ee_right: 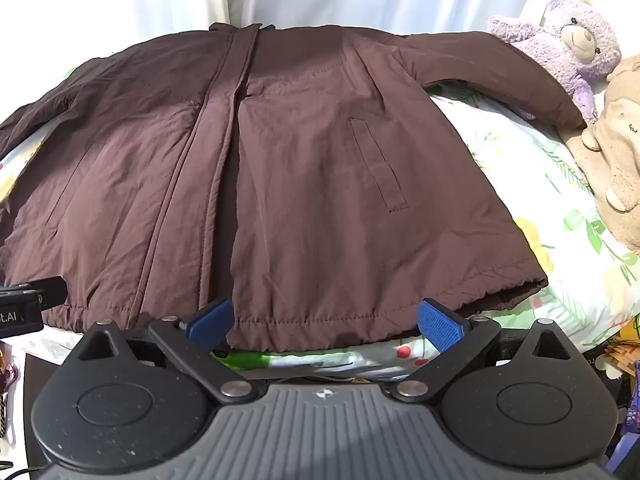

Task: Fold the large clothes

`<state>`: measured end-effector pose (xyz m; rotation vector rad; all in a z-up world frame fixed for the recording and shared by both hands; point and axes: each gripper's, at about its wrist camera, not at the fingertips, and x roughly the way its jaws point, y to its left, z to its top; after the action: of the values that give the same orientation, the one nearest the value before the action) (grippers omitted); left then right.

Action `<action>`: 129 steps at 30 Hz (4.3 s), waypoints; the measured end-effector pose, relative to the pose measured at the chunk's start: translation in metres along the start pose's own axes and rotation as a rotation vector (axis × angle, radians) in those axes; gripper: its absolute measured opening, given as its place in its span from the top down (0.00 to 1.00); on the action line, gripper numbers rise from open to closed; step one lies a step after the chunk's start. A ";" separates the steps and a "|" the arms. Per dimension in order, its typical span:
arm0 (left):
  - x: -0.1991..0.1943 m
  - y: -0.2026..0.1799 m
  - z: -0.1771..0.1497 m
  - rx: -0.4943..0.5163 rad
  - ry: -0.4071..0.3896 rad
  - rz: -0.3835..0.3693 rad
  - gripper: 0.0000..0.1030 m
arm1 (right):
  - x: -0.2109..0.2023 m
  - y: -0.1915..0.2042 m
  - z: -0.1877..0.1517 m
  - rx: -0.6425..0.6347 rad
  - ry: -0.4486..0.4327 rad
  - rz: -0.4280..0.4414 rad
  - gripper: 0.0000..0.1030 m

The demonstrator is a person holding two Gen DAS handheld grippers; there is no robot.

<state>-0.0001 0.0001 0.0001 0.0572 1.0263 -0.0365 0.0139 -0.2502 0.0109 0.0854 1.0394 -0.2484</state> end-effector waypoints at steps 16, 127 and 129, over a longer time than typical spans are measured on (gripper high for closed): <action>0.001 0.003 -0.001 -0.004 0.012 0.007 0.00 | 0.001 0.003 0.002 0.003 -0.005 0.004 0.04; 0.056 0.014 0.082 -0.183 -0.092 -0.147 0.00 | 0.040 -0.174 0.079 0.598 -0.595 0.238 0.04; 0.071 0.014 0.096 -0.210 -0.094 -0.147 0.00 | 0.060 -0.214 0.095 0.704 -0.626 0.194 0.04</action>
<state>0.1190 0.0075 -0.0103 -0.2101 0.9339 -0.0646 0.0704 -0.4845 0.0175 0.6965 0.2809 -0.4222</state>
